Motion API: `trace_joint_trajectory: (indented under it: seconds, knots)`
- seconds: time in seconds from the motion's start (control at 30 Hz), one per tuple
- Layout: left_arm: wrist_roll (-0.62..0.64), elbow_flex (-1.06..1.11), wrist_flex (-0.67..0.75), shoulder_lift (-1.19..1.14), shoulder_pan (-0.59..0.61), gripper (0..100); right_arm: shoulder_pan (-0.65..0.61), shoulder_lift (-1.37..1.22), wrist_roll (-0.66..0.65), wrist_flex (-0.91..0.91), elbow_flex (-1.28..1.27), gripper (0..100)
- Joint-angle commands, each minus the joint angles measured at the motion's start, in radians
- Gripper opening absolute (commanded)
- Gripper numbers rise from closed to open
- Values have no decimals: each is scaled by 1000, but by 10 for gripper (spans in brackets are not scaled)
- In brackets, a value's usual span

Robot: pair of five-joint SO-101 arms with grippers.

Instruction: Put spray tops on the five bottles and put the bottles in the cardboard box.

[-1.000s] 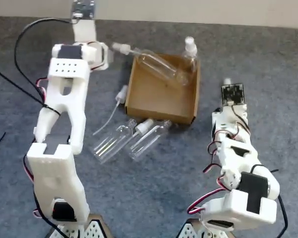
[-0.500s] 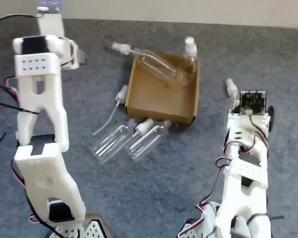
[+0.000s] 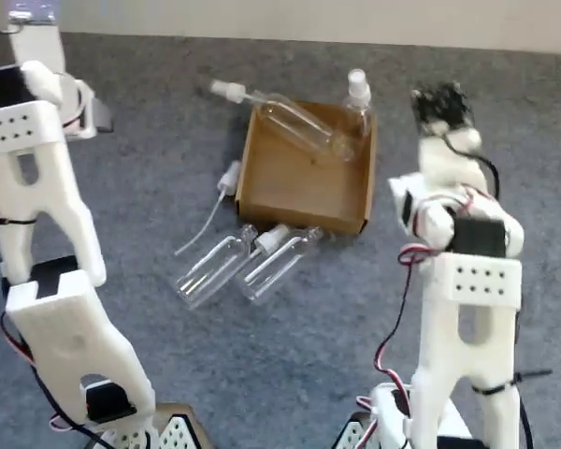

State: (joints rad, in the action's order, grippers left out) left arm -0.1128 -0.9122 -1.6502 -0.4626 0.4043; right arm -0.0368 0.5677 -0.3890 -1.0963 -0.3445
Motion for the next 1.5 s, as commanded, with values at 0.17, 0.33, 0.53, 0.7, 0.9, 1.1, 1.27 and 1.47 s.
trace_joint_trajectory:
  seconds: [0.17,0.33,0.53,0.7,0.9,1.1,1.27,1.47]
  knots:
    - [-83,7,8,4,156,235,-262,-380,-61,-97,463,239]
    - [-137,157,152,5,225,235,-335,-693,-143,-51,710,240]
    - [-138,374,385,7,289,235,-406,-1001,-203,38,967,240]
    - [-138,538,560,7,306,235,-426,-1225,-226,127,1150,240]
    - [-181,667,684,15,306,235,-403,-1449,-227,131,1376,240]
    - [-181,687,687,8,306,235,-357,-1624,-230,137,1592,239]
    - [-181,685,687,13,315,235,-326,-1747,-230,133,1722,238]
    - [-181,680,687,15,323,235,-321,-1836,-230,136,1787,227]
